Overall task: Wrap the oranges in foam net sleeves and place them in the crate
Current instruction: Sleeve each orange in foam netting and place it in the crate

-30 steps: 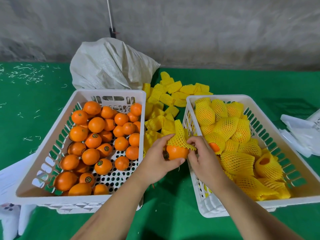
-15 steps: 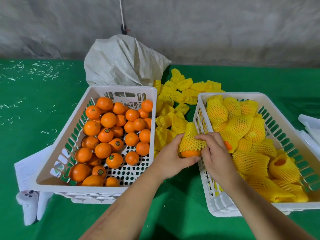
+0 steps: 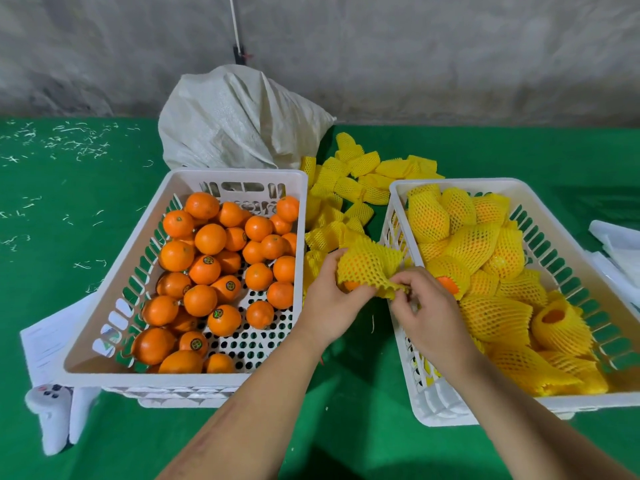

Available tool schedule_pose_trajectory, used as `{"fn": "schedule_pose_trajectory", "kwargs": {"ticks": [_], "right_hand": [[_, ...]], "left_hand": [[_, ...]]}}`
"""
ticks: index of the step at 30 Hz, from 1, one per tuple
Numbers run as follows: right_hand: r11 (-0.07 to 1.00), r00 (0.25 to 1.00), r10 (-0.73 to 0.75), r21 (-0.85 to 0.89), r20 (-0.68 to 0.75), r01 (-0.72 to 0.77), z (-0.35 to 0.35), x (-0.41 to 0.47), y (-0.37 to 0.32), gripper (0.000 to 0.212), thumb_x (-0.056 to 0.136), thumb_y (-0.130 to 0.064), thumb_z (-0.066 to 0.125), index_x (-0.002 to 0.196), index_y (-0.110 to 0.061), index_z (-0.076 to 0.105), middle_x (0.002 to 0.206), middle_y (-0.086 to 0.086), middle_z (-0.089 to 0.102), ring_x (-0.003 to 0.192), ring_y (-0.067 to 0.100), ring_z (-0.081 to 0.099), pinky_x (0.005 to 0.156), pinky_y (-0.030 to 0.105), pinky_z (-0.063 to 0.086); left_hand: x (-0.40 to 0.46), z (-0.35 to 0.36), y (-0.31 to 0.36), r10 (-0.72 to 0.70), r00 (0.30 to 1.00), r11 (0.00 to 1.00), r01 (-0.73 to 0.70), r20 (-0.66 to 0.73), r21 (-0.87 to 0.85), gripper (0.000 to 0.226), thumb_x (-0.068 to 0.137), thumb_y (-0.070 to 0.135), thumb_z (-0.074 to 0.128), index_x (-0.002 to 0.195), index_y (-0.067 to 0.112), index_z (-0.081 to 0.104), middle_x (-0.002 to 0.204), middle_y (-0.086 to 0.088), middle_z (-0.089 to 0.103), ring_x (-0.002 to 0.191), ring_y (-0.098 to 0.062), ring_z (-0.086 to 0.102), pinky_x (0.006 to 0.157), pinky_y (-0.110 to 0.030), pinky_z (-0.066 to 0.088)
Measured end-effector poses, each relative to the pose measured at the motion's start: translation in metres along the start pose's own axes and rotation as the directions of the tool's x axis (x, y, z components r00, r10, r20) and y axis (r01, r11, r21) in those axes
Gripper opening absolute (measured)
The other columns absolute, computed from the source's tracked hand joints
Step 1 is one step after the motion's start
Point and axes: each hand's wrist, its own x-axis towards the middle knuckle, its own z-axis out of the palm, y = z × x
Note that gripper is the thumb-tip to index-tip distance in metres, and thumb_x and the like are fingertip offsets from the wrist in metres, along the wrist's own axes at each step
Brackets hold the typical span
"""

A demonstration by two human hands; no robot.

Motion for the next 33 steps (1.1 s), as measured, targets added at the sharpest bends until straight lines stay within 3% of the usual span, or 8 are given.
{"fn": "schedule_pose_trajectory", "kwargs": {"ticks": [5, 10, 13, 17, 21, 27, 30, 33], "right_hand": [[0.993, 0.990, 0.111, 0.033, 0.085, -0.114, 0.001, 0.005, 0.001, 0.057, 0.089, -0.009, 0.069, 0.138, -0.026, 0.046, 0.124, -0.006, 0.048, 0.106, 0.000, 0.055, 0.079, 0.011, 0.048], [0.998, 0.998, -0.015, -0.062, 0.066, 0.019, -0.001, 0.001, -0.002, 0.045, 0.092, 0.004, 0.057, 0.132, -0.017, 0.057, 0.124, 0.001, 0.050, 0.104, 0.010, 0.055, 0.082, 0.015, 0.045], [0.992, 0.994, -0.103, -0.065, 0.031, 0.105, 0.000, 0.000, -0.003, 0.035, 0.094, -0.004, 0.055, 0.126, -0.018, 0.054, 0.121, -0.002, 0.050, 0.102, 0.001, 0.051, 0.086, 0.009, 0.044], [0.992, 0.986, 0.125, -0.015, 0.112, -0.124, 0.005, 0.003, -0.001, 0.058, 0.094, -0.022, 0.068, 0.143, -0.026, 0.036, 0.127, -0.002, 0.049, 0.102, 0.003, 0.059, 0.076, 0.026, 0.057], [0.993, 0.985, 0.111, -0.055, 0.130, -0.104, 0.005, 0.004, 0.001, 0.052, 0.099, -0.023, 0.058, 0.145, -0.032, 0.036, 0.105, -0.005, 0.061, 0.070, 0.005, 0.061, 0.053, 0.030, 0.051], [0.987, 0.982, 0.124, 0.087, 0.139, -0.137, 0.002, 0.000, -0.004, 0.048, 0.097, -0.021, 0.060, 0.140, -0.034, 0.043, 0.102, -0.017, 0.064, 0.084, 0.007, 0.065, 0.066, 0.029, 0.056], [0.892, 0.960, 0.261, 0.355, 0.106, -0.281, -0.006, 0.004, -0.005, 0.053, 0.093, -0.039, 0.049, 0.145, -0.035, 0.039, 0.100, -0.009, 0.064, 0.092, 0.014, 0.064, 0.085, 0.042, 0.055], [0.896, 0.920, 0.323, 0.243, 0.220, -0.372, -0.009, 0.009, -0.010, 0.081, 0.084, -0.078, 0.048, 0.153, -0.047, 0.020, 0.116, -0.011, 0.064, 0.101, 0.016, 0.064, 0.089, 0.052, 0.055]], "left_hand": [[-0.003, -0.002, -0.001, 0.033, 0.995, 0.998, -0.038, 0.095, 0.054, 0.083, 0.075, 0.045, 0.088, 0.139, 0.042, 0.035, 0.127, 0.015, 0.055, 0.111, 0.004, 0.061, 0.089, -0.027, 0.056], [-0.007, 0.000, -0.006, 0.173, 0.976, 0.968, -0.193, 0.134, 0.161, 0.090, 0.080, 0.033, 0.092, 0.146, 0.046, 0.032, 0.135, 0.014, 0.054, 0.123, -0.001, 0.055, 0.097, -0.022, 0.049], [-0.004, 0.000, -0.006, 0.131, 0.990, 0.987, -0.135, 0.055, 0.081, 0.089, 0.078, 0.042, 0.092, 0.147, 0.039, 0.036, 0.135, 0.008, 0.060, 0.122, -0.010, 0.061, 0.102, -0.037, 0.054], [-0.002, 0.001, -0.007, 0.095, 0.995, 0.994, -0.095, 0.008, 0.045, 0.090, 0.075, 0.050, 0.091, 0.147, 0.039, 0.037, 0.134, 0.017, 0.059, 0.122, -0.004, 0.060, 0.104, -0.036, 0.055], [-0.002, 0.001, -0.008, 0.090, 0.995, 0.995, -0.091, -0.034, -0.036, 0.084, 0.075, 0.047, 0.092, 0.141, 0.039, 0.040, 0.125, 0.027, 0.060, 0.119, 0.002, 0.061, 0.101, -0.029, 0.056], [-0.002, 0.001, -0.004, 0.098, 0.990, 0.987, -0.110, -0.103, -0.115, 0.083, 0.080, 0.039, 0.090, 0.144, 0.034, 0.038, 0.132, 0.016, 0.060, 0.120, -0.001, 0.062, 0.103, -0.032, 0.055], [-0.003, -0.001, -0.005, 0.167, 0.984, 0.986, -0.168, -0.055, -0.010, 0.096, 0.081, 0.023, 0.091, 0.152, 0.033, 0.028, 0.133, 0.041, 0.046, 0.124, 0.010, 0.053, 0.100, -0.015, 0.049], [-0.010, 0.001, -0.003, 0.224, 0.973, 0.971, -0.227, 0.054, 0.071, 0.118, 0.082, 0.022, 0.090, 0.162, 0.040, 0.005, 0.144, 0.044, 0.036, 0.134, 0.010, 0.047, 0.104, -0.014, 0.046]]}}
